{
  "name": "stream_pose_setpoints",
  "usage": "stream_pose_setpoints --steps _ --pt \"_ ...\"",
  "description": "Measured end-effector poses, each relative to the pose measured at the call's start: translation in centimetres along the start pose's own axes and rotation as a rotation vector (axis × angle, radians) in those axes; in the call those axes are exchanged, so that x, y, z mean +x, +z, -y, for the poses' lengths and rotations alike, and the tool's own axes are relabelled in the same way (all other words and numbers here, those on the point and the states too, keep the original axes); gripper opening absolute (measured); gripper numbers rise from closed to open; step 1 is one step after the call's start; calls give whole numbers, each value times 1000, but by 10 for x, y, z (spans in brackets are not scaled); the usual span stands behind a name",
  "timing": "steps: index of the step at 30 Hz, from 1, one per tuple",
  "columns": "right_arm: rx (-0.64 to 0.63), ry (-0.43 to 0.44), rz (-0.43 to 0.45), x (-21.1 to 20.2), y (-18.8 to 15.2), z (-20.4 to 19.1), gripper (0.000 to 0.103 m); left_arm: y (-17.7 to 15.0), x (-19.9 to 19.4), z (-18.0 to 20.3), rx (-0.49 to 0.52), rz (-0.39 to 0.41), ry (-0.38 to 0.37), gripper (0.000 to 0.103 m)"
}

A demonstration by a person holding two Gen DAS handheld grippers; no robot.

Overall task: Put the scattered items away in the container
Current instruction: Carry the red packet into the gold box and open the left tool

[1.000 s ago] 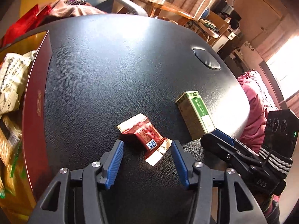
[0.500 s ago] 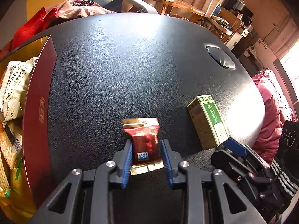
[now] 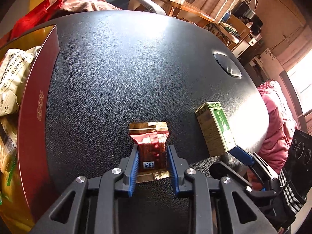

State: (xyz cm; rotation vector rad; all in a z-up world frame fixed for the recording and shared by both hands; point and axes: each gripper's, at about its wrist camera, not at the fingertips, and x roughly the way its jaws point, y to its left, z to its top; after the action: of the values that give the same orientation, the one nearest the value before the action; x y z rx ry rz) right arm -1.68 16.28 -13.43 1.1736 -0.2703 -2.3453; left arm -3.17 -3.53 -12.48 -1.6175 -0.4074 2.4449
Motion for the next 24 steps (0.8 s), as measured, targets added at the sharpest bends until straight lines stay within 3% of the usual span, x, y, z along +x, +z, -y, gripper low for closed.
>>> stream_pose_setpoints --steps 5,9,11,17,24 --pt "-3 -18 -7 2 0 -1 81 0 -2 6 39 0 39 24" --pt "-17 -30 -17 3 1 -3 81 -5 -6 14 78 49 69 24" --pt "-35 -33 -20 3 0 -4 81 -7 -12 14 78 64 45 24" --pt "-54 -44 -21 5 -1 -7 82 -10 -58 0 55 192 20 24" --pt "-65 -70 -25 8 -1 -11 85 -8 -118 -50 -20 327 83 24"
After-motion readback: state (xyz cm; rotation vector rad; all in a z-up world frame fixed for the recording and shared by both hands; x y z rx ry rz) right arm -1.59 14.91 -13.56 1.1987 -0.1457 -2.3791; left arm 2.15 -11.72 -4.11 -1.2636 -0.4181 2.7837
